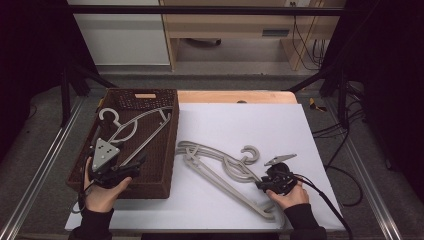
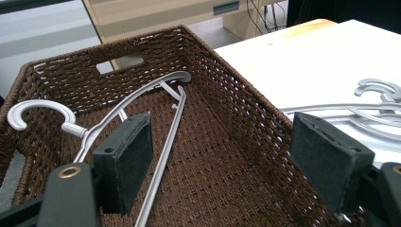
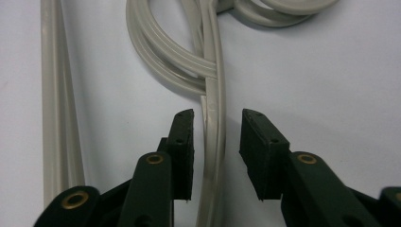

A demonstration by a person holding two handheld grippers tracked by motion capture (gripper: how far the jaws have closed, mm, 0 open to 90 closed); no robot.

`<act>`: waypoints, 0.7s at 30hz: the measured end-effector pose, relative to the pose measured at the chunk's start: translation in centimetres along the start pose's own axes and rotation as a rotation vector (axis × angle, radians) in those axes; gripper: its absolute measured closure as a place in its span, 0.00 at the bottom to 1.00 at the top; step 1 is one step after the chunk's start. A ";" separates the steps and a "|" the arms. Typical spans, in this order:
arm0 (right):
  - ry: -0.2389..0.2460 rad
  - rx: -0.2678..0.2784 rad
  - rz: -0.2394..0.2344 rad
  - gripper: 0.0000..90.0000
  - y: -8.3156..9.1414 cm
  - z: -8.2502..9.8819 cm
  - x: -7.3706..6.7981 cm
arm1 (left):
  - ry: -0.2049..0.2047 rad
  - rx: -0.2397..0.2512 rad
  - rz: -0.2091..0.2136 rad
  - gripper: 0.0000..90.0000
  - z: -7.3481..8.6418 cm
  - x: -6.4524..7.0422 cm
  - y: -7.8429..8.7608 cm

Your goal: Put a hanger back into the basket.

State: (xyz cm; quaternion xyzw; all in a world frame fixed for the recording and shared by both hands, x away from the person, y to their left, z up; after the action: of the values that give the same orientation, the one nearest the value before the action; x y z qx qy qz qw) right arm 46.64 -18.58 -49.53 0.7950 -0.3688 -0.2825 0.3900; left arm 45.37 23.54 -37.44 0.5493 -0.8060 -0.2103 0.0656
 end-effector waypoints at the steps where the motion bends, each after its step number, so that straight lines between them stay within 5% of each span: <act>1: 0.002 -0.002 -0.003 0.75 -0.1 0.0 0.0 | 0.001 -0.001 0.000 0.25 0.0 0.0 0.0; 9: -0.010 -0.022 -0.014 0.87 -0.2 0.0 0.0 | -0.005 -0.006 0.001 0.25 0.1 0.1 -0.1; 21: -0.029 -0.030 -0.024 0.90 -0.4 0.0 0.0 | -0.007 -0.008 -0.001 0.25 0.1 0.1 -0.2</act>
State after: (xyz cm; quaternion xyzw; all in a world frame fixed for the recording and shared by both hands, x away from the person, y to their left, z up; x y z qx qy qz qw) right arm 46.78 -18.42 -49.85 0.7892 -0.3606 -0.3043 0.3932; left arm 45.49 23.37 -37.64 0.5487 -0.8052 -0.2155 0.0648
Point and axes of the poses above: each handheld gripper's, and its own axes: y roughly backward along the jaws, z roughly out of its underside, x roughly to its right, the point moved 5 cm from there along -y, roughly forward along the jaws, and after that the axes turned 2 degrees about -z, right-handed, at the moved point
